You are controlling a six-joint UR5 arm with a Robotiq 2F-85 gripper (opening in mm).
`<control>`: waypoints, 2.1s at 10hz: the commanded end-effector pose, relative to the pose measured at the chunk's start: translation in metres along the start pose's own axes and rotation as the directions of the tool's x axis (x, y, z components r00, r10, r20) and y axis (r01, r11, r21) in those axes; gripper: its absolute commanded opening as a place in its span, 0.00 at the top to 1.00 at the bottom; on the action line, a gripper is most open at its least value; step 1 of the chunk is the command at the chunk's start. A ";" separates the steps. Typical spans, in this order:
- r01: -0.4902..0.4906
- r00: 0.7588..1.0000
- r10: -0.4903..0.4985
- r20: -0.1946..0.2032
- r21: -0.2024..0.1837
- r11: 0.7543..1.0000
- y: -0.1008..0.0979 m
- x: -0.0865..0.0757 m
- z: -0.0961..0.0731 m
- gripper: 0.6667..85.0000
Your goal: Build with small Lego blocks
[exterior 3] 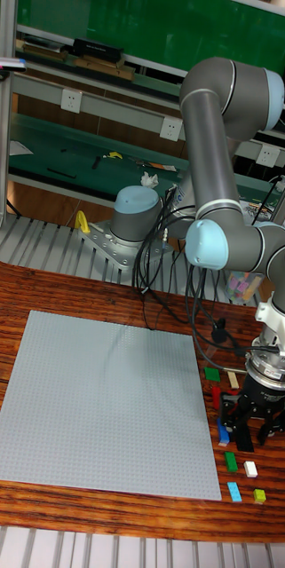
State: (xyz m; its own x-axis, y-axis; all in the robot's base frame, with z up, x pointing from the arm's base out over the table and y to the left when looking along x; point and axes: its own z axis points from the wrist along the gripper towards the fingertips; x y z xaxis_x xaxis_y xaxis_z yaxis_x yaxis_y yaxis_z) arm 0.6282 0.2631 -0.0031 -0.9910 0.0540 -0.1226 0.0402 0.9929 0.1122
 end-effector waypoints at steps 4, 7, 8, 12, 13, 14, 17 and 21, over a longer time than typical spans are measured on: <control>-0.020 1.000 0.020 -0.003 -0.008 1.000 0.001 0.001 -0.001 0.38; -0.021 1.000 0.021 -0.002 -0.002 1.000 0.003 0.002 -0.002 0.38; -0.019 1.000 0.019 -0.002 -0.002 1.000 0.003 0.002 -0.002 0.38; -0.014 1.000 0.014 0.001 0.000 1.000 0.000 0.001 -0.001 0.44; -0.013 1.000 0.013 0.001 -0.004 1.000 0.001 0.000 -0.002 0.44; -0.012 1.000 0.012 0.000 -0.007 1.000 0.000 0.000 -0.003 0.44; -0.004 1.000 0.004 0.000 -0.006 1.000 0.001 0.000 -0.004 0.44; 0.006 1.000 -0.006 0.000 0.035 0.999 -0.003 0.000 -0.005 0.44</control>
State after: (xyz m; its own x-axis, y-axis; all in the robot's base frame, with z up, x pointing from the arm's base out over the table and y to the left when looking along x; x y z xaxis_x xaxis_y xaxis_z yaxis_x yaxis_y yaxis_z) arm 0.6271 0.2611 -0.0003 -0.9910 0.0450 -0.1260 0.0336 0.9952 0.0915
